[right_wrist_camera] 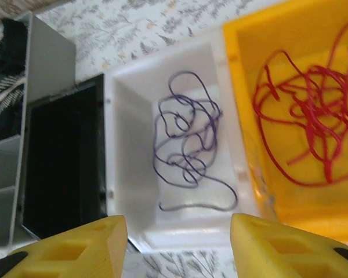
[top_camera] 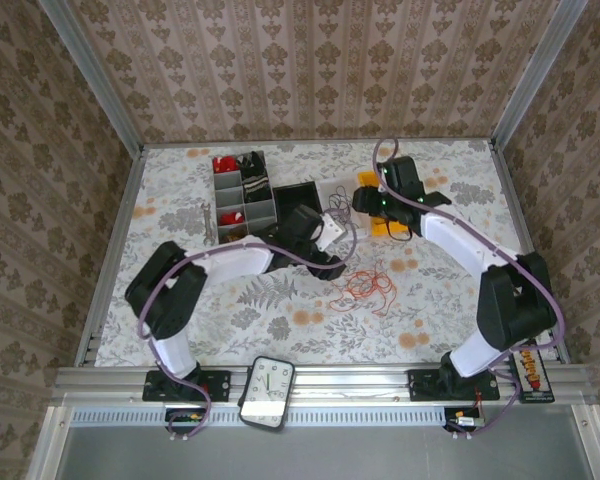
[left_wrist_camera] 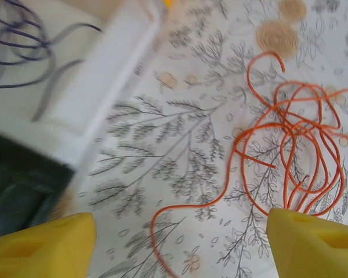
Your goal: Untangle the cables
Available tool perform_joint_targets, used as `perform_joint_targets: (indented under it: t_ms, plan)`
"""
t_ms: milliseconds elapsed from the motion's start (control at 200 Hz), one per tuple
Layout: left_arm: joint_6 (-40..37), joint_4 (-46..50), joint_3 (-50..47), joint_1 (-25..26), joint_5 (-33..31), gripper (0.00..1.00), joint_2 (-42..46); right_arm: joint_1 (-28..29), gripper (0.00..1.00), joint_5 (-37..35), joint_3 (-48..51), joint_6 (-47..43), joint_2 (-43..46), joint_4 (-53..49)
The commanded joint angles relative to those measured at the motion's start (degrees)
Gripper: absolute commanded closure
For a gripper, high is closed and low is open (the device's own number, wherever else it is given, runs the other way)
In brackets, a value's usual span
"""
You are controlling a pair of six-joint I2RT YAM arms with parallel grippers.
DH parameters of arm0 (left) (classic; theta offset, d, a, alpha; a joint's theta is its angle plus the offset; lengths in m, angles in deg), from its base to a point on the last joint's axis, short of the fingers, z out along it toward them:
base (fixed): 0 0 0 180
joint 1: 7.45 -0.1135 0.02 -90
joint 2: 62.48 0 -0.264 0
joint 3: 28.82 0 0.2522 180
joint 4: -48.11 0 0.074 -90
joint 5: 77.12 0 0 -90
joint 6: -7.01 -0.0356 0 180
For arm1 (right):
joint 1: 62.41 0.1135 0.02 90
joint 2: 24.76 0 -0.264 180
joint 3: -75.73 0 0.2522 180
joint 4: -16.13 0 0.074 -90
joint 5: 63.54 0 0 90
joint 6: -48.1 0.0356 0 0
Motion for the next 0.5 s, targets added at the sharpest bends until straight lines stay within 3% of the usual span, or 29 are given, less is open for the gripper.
perform_joint_targets:
  t_ms: [0, 260, 440, 495]
  plan:
    - [-4.1, 9.2, 3.7, 0.9, 0.6, 0.22, -3.7, 0.1, 0.48, -2.9, 4.1, 0.5, 2.9, -0.2]
    - [-3.6, 11.4, 6.1, 0.9, 0.4, 0.29, -6.7, 0.4, 0.49, -0.3, 8.9, 1.0, 7.5, -0.8]
    - [-3.7, 14.6, 10.4, 0.2, 3.1, 0.48, -10.9, 1.0, 0.49, -0.6, 12.5, -0.9, 12.8, -4.1]
    - [-3.7, 15.2, 11.5, -0.2, 4.1, 0.62, -11.9, 1.1, 0.49, -0.2, 13.3, -1.0, 13.9, -5.8]
